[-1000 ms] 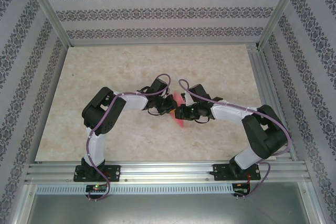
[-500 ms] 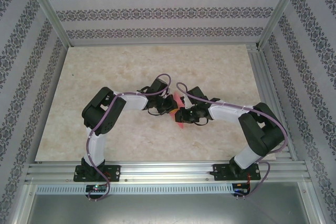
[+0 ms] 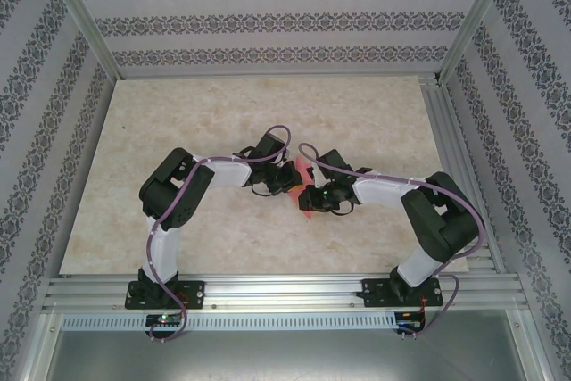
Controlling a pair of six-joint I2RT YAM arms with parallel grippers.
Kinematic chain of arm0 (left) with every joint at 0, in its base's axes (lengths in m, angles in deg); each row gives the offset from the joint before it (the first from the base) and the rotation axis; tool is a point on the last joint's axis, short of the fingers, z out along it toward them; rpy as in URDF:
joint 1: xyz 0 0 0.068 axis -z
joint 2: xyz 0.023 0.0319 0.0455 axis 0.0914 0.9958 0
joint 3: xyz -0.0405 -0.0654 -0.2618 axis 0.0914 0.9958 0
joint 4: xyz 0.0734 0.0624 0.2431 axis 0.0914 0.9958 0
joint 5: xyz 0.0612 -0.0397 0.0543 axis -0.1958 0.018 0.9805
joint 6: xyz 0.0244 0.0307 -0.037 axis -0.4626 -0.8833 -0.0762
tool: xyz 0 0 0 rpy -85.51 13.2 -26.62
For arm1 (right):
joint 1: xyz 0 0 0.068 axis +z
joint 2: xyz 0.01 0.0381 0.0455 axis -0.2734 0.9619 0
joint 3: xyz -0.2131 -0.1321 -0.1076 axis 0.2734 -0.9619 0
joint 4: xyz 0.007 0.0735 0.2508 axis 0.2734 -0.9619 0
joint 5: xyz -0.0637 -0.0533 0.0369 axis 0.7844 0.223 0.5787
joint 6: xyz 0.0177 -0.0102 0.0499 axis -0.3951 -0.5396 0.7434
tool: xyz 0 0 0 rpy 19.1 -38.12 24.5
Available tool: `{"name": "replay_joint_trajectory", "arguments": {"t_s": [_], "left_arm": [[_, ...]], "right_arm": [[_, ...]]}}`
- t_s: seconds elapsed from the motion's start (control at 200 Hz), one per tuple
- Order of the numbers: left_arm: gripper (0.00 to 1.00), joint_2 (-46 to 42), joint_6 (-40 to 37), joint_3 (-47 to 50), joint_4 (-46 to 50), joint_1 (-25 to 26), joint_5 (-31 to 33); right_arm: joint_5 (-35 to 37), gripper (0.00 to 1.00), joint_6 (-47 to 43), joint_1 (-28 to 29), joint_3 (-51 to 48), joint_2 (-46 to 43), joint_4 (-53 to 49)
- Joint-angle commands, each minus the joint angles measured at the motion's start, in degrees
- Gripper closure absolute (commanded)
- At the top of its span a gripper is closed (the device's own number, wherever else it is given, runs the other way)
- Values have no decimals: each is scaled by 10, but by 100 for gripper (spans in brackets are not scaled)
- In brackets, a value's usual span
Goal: Fold a paper plane with a square sheet of paper (fold left side to right side)
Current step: Fourth fold the wing at the center of the table.
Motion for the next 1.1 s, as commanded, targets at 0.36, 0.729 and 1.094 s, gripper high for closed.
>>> {"name": "replay_joint_trajectory", "arguments": {"t_s": [0.36,0.729,1.094], "left_arm": [[90,33,-20,7,83,1,60],[90,36,-23,4,90,1,63],[90,34,-24,1,89,1,62]], "right_arm": [[-2,77,-12,-2,-38,-6,-20],[-18,77,-10,-1,-50,-44,-28],[-46,76,6,10,-16,-44,-20]]}}
